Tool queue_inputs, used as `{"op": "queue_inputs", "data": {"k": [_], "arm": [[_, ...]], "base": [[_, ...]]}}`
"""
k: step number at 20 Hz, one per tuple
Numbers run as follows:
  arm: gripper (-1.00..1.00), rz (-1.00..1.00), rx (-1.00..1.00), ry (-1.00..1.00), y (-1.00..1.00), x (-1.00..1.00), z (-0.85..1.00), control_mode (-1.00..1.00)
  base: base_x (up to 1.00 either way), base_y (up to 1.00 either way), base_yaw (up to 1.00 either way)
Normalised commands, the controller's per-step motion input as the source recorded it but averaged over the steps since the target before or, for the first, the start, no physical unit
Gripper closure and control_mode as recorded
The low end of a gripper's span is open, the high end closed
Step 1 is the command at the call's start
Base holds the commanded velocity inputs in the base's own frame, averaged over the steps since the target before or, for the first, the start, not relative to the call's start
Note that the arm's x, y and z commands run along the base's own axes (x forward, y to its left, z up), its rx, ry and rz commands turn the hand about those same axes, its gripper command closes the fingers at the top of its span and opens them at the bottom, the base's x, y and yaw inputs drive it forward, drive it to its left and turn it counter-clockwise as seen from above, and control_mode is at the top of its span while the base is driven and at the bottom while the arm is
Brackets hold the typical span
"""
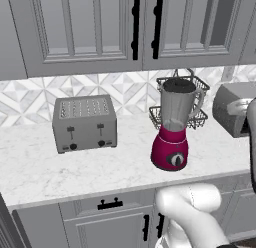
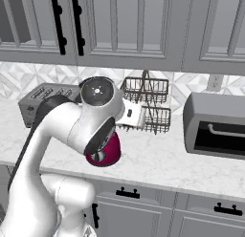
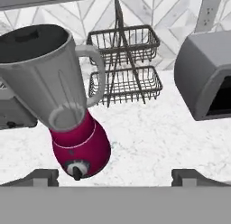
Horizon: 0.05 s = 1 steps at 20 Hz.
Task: Close the lid blender by securely placing the lid on top.
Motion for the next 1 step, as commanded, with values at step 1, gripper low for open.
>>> {"op": "queue_inputs", "data": {"k": [1], "arm": [[-1.0, 0.04, 0.1, -0.05, -0.34, -0.16, 0.0, -1.0]], "base": [[0.0, 0.0, 0.0]]}}
